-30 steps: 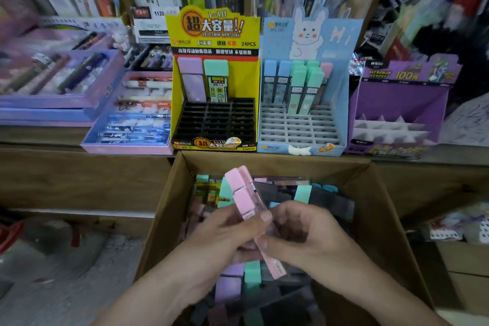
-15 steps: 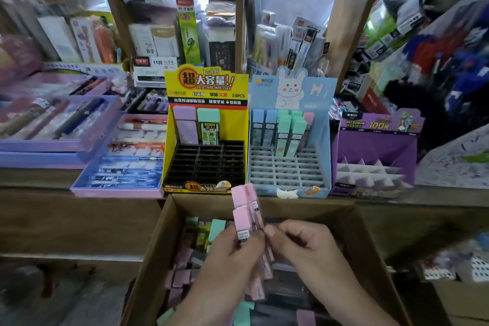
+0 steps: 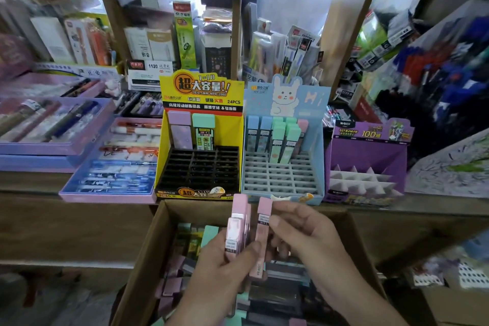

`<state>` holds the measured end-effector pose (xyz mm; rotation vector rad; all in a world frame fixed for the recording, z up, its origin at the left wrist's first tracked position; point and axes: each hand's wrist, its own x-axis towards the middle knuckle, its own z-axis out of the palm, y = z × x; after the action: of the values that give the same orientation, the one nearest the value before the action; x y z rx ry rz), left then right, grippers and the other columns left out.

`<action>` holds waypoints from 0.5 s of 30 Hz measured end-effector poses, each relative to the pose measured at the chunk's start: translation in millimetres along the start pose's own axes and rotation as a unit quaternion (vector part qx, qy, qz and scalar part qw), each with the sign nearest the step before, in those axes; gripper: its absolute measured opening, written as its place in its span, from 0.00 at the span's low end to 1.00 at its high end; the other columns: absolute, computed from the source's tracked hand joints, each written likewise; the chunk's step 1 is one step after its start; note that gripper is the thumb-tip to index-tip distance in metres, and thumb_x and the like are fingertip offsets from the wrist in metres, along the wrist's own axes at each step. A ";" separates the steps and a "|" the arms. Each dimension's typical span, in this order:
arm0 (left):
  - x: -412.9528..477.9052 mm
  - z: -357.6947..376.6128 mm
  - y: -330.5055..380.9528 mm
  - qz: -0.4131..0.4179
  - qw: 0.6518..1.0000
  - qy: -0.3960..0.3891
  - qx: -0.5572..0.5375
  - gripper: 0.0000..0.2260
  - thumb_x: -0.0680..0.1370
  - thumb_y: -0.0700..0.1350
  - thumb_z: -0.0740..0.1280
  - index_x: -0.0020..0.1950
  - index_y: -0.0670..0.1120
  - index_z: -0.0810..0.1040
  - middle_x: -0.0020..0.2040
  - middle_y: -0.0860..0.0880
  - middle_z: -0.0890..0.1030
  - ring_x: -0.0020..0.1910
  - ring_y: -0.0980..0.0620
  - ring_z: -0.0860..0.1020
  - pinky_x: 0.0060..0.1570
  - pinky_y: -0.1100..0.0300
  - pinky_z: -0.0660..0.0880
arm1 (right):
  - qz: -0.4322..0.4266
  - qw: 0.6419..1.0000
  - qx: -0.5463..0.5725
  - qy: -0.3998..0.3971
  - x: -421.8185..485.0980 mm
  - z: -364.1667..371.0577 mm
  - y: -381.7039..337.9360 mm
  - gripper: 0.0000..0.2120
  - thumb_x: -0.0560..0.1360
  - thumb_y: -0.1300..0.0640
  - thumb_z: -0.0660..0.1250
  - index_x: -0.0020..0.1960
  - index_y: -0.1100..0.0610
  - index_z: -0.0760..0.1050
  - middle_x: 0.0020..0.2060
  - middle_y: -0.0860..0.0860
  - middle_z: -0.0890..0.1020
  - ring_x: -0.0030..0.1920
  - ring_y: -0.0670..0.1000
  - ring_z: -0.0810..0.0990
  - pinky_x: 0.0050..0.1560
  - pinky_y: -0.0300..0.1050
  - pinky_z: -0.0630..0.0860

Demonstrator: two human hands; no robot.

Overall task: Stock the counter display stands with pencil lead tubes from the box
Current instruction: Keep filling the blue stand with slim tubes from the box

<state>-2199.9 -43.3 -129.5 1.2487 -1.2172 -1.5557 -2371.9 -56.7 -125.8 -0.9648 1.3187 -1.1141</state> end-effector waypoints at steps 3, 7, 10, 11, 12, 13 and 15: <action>0.9 1.1 -3.7 -0.017 1.000 -0.012 -0.002 0.08 0.80 0.45 0.69 0.58 0.52 0.82 0.44 0.46 0.87 0.35 0.52 0.83 0.31 0.61 0.75 | -0.013 1.000 -0.006 0.001 7.8 -5.2 -5.9 0.10 0.75 0.58 0.75 0.56 0.50 0.84 0.42 0.55 0.87 0.34 0.50 0.79 0.35 0.41 0.77; 2.8 2.6 -7.3 -0.031 0.999 -0.020 -0.015 0.09 0.80 0.44 0.69 0.58 0.53 0.83 0.45 0.45 0.88 0.35 0.50 0.84 0.31 0.58 0.76 | -0.045 0.998 -0.045 -0.014 13.5 -15.4 -19.5 0.07 0.75 0.60 0.76 0.50 0.51 0.87 0.35 0.55 0.85 0.31 0.47 0.78 0.35 0.40 0.77; 6.3 0.9 -12.2 -0.053 0.997 0.017 -0.046 0.07 0.79 0.43 0.69 0.57 0.49 0.83 0.44 0.43 0.87 0.39 0.45 0.85 0.33 0.55 0.77 | -0.086 0.995 -0.049 -0.002 16.5 -29.5 -41.5 0.07 0.72 0.56 0.77 0.50 0.51 0.87 0.36 0.56 0.85 0.33 0.50 0.79 0.35 0.39 0.78; 7.2 0.1 -13.1 -0.056 0.996 0.030 -0.059 0.06 0.79 0.43 0.69 0.56 0.47 0.82 0.43 0.42 0.87 0.37 0.45 0.85 0.31 0.55 0.76 | -0.109 0.992 -0.068 0.007 17.7 -35.2 -50.7 0.07 0.71 0.54 0.77 0.50 0.51 0.87 0.37 0.55 0.86 0.34 0.49 0.80 0.35 0.38 0.78; 7.8 -0.6 -13.2 -0.059 0.995 0.041 -0.072 0.06 0.79 0.42 0.69 0.55 0.45 0.82 0.42 0.41 0.87 0.35 0.46 0.84 0.30 0.56 0.76 | -0.135 0.987 -0.088 0.019 19.6 -41.0 -60.2 0.07 0.72 0.53 0.76 0.49 0.51 0.87 0.38 0.54 0.87 0.34 0.48 0.81 0.36 0.37 0.79; 8.5 -1.0 -13.0 -0.060 0.994 0.047 -0.080 0.05 0.79 0.42 0.69 0.54 0.43 0.82 0.41 0.39 0.86 0.33 0.45 0.83 0.28 0.57 0.75 | -0.161 0.981 -0.108 0.032 22.1 -46.4 -69.7 0.05 0.74 0.55 0.76 0.49 0.52 0.86 0.39 0.53 0.87 0.34 0.47 0.82 0.36 0.37 0.80; 9.9 -1.7 -13.1 -0.058 0.994 0.051 -0.079 0.06 0.80 0.42 0.69 0.53 0.41 0.81 0.39 0.38 0.85 0.30 0.45 0.81 0.27 0.58 0.73 | -0.211 0.962 -0.163 0.057 28.7 -55.8 -88.3 0.04 0.76 0.58 0.74 0.50 0.53 0.85 0.40 0.52 0.88 0.36 0.48 0.85 0.37 0.39 0.82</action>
<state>-2200.5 -50.0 -144.7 1.2969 -0.9527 -1.6180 -2434.9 -100.2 -49.2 -1.4964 1.4584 -1.3110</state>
